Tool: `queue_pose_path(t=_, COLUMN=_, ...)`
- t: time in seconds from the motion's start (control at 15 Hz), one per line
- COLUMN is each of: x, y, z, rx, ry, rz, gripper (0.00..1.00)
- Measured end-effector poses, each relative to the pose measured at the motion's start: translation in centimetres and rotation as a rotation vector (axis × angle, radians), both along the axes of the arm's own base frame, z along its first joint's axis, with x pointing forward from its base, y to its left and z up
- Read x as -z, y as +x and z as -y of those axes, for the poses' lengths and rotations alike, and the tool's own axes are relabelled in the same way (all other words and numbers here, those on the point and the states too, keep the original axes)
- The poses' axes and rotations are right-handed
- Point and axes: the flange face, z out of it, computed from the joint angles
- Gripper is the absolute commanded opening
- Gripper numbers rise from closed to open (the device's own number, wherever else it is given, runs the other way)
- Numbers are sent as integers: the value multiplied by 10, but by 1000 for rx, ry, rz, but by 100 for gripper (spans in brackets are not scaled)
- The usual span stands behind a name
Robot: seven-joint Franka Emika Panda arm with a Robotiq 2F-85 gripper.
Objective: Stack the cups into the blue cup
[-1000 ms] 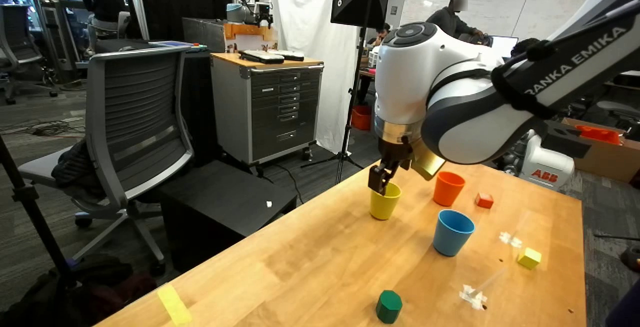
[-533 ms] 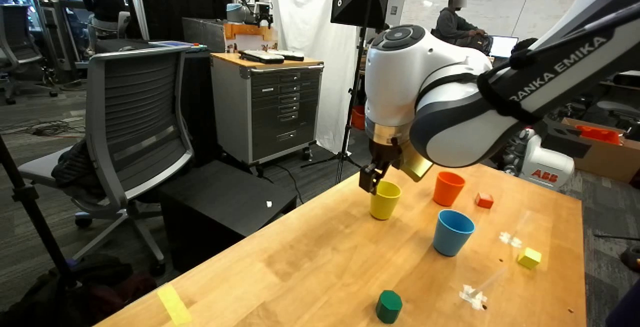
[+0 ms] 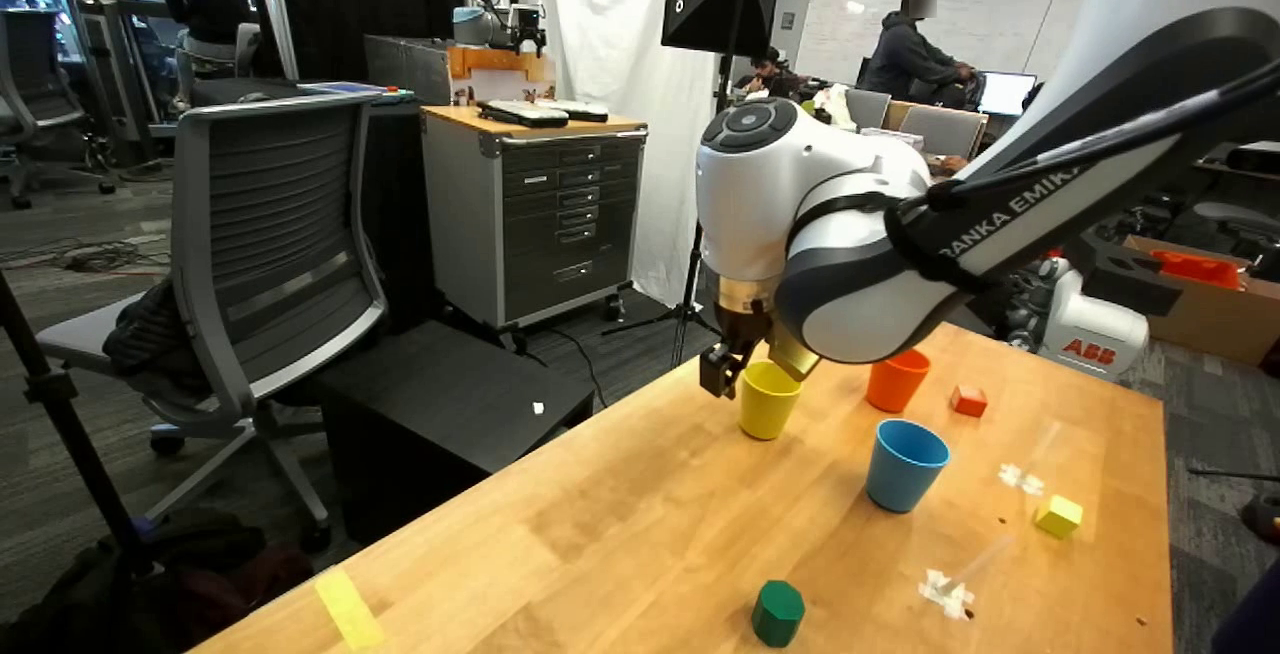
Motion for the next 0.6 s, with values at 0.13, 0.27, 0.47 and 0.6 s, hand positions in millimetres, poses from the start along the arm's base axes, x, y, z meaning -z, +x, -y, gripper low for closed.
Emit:
queue_pose_path(t=0.13, x=10, y=3, z=1, rx=1, ry=-11, rz=-8, gripper=100)
queue_pose_path(t=0.27, x=19, y=5, z=2, rx=5, ry=-20, rz=-17, gripper=100)
queue_pose_path(t=0.47, x=28, y=8, z=3, rx=14, ry=-27, rz=-28, gripper=100)
queue_pose_path(t=0.6, x=32, y=9, z=3, rx=24, ry=-28, rz=-34, gripper=100)
